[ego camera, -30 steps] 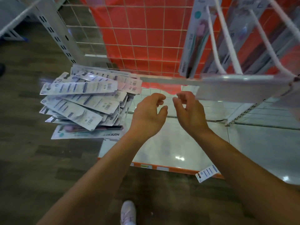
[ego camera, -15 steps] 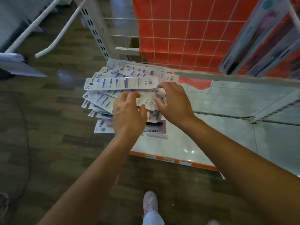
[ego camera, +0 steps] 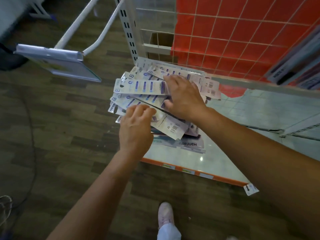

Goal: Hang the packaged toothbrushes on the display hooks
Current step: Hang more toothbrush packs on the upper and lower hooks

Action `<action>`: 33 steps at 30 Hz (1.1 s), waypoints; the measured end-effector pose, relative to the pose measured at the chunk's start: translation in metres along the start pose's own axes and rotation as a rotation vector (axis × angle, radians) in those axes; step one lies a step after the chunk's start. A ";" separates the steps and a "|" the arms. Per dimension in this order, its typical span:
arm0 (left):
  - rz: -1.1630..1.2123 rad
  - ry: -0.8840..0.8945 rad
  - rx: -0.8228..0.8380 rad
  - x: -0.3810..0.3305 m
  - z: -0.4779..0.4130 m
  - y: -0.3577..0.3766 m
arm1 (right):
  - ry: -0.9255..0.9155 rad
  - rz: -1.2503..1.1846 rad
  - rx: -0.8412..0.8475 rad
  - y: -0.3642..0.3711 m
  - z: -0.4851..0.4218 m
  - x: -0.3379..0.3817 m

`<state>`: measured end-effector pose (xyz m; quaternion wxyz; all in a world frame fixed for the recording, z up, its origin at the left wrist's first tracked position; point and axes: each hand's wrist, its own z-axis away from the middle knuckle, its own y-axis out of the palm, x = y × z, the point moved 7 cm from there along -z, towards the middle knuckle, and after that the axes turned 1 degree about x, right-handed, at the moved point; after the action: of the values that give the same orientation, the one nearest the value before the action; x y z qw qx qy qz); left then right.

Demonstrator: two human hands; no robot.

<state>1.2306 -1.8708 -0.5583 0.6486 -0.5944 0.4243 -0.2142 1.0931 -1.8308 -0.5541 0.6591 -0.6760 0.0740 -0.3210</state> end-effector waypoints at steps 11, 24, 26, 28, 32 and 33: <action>0.005 0.285 -0.036 -0.002 -0.001 0.006 | 0.029 -0.051 -0.063 0.001 -0.006 0.002; 0.289 0.217 -0.176 -0.042 0.025 -0.047 | 0.340 -0.958 -0.192 -0.065 0.074 -0.047; 0.395 0.162 -0.169 -0.053 0.027 -0.058 | 0.367 -1.110 -0.198 -0.082 0.093 -0.050; 0.488 0.118 -0.181 -0.068 0.028 -0.073 | 0.394 -1.229 -0.184 -0.094 0.112 -0.053; 0.680 0.026 -0.096 -0.096 0.026 -0.092 | 0.416 -1.308 -0.143 -0.109 0.141 -0.057; 0.702 0.017 -0.078 -0.103 0.026 -0.097 | 0.419 -1.336 -0.140 -0.114 0.148 -0.057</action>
<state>1.2173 -1.7948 -0.4375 0.6561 -0.4349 0.6159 0.0330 1.0908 -1.6623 -0.4554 0.2479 -0.5416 -0.2112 -0.7750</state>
